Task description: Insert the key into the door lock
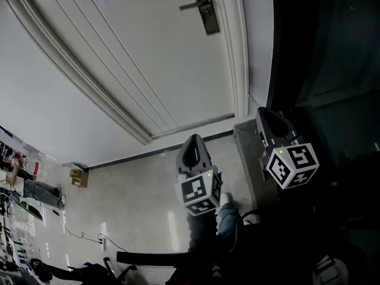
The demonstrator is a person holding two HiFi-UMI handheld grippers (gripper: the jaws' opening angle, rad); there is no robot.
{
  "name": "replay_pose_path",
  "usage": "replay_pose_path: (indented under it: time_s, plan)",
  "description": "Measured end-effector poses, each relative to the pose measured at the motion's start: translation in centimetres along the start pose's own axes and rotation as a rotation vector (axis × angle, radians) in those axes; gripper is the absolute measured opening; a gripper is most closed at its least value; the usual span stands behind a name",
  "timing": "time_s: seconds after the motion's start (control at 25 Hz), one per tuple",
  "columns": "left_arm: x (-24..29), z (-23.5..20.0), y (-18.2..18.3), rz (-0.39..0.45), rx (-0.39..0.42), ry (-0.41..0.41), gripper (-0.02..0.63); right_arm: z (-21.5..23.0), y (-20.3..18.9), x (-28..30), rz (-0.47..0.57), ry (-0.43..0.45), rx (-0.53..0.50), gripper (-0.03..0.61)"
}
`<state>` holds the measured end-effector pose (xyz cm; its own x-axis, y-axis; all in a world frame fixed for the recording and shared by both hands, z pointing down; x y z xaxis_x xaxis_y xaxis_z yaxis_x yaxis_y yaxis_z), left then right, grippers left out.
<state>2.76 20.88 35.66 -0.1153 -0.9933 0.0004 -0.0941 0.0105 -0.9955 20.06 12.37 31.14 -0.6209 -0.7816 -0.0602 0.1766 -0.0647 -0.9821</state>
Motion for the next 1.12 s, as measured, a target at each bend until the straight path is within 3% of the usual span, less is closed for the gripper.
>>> replay_pose_path:
  time_s: [0.48, 1.12]
  plan:
    - [10.3, -6.3, 2.3, 0.013, 0.014, -0.066, 0.002, -0.8, 0.4, 11.0, 0.024, -0.061, -0.010, 0.012]
    - [18.1, -14.1, 2.2, 0.015, -0.028, -0.095, 0.001, -2.4, -1.2, 21.2, 0.017, -0.109, -0.030, 0.012]
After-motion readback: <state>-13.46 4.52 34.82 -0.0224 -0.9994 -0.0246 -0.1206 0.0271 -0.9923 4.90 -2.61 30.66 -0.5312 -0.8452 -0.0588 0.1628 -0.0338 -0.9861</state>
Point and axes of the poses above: the fingertips, and each gripper's own axes: x forward along the fingers, z to its right, y out of its top, the point moved 1 cm from there along -x, backward along the fingers, and after that the axes turned 7 degrees about -y, right-handed, at the moved point
